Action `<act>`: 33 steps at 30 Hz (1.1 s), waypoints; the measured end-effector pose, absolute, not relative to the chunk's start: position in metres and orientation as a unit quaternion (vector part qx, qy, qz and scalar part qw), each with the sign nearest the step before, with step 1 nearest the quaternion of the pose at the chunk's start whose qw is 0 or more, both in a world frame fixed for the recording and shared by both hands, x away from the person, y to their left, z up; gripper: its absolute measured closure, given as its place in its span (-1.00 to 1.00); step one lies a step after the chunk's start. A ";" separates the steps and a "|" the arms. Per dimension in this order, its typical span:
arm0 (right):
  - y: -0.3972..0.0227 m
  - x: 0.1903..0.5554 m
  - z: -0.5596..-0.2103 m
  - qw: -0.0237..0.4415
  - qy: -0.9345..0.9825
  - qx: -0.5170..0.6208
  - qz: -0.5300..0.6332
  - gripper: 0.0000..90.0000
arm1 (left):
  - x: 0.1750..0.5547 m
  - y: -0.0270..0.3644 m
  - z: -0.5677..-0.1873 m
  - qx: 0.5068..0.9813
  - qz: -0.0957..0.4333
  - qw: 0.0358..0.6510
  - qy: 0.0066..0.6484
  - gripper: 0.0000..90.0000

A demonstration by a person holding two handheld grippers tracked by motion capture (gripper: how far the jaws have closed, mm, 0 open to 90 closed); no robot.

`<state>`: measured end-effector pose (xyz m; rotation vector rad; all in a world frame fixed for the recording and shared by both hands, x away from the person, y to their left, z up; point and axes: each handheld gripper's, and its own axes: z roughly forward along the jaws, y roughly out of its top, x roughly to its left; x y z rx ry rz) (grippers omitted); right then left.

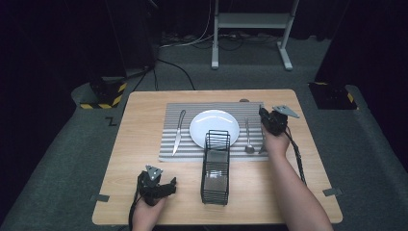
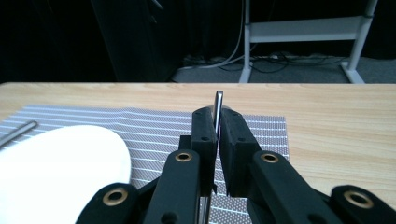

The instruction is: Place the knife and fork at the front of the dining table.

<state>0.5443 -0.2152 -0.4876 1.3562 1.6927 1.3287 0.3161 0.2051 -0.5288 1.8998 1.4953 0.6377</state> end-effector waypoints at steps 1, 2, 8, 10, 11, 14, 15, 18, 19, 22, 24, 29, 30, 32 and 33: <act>-0.215 0.544 -0.488 0.295 0.636 0.510 0.499 0.88 | 0.316 0.205 -0.529 0.721 0.242 0.315 0.568 -0.73; -0.215 0.545 -0.489 0.294 0.637 0.511 0.497 0.88 | 0.316 0.205 -0.529 0.721 0.242 0.315 0.568 -0.73; -0.216 0.551 -0.500 0.282 0.644 0.526 0.478 0.87 | 0.316 0.205 -0.529 0.721 0.241 0.315 0.568 -0.73; -0.216 0.553 -0.503 0.280 0.647 0.528 0.474 0.87 | 0.316 0.206 -0.529 0.720 0.241 0.316 0.568 -0.73; -0.216 0.553 -0.503 0.280 0.647 0.528 0.474 0.87 | 0.316 0.206 -0.529 0.720 0.241 0.316 0.568 -0.73; -0.216 0.553 -0.505 0.278 0.648 0.531 0.470 0.87 | 0.316 0.206 -0.529 0.720 0.241 0.317 0.568 -0.73; -0.215 0.553 -0.505 0.278 0.649 0.530 0.470 0.86 | 0.316 0.206 -0.529 0.720 0.241 0.316 0.568 -0.73; -0.215 0.552 -0.503 0.288 0.651 0.524 0.469 0.69 | 0.316 0.206 -0.529 0.721 0.241 0.317 0.568 -0.73; -0.215 0.552 -0.503 0.288 0.651 0.524 0.469 0.69 | 0.316 0.206 -0.529 0.721 0.241 0.317 0.568 -0.73; -0.216 0.551 -0.501 0.287 0.650 0.526 0.468 0.65 | 0.316 0.205 -0.529 0.722 0.241 0.316 0.567 -0.73; -0.217 0.550 -0.499 0.290 0.651 0.524 0.467 0.64 | 0.316 0.205 -0.529 0.721 0.241 0.316 0.567 -0.73; -0.218 0.542 -0.491 0.296 0.653 0.514 0.471 0.61 | 0.316 0.205 -0.529 0.722 0.241 0.316 0.566 -0.73; -0.219 0.539 -0.490 0.298 0.653 0.511 0.473 0.60 | 0.316 0.205 -0.529 0.722 0.241 0.316 0.566 -0.73; -0.220 0.536 -0.488 0.300 0.653 0.509 0.474 0.60 | 0.316 0.205 -0.529 0.722 0.241 0.316 0.566 -0.73; -0.221 0.533 -0.487 0.301 0.653 0.507 0.475 0.59 | 0.316 0.205 -0.529 0.722 0.241 0.316 0.566 -0.73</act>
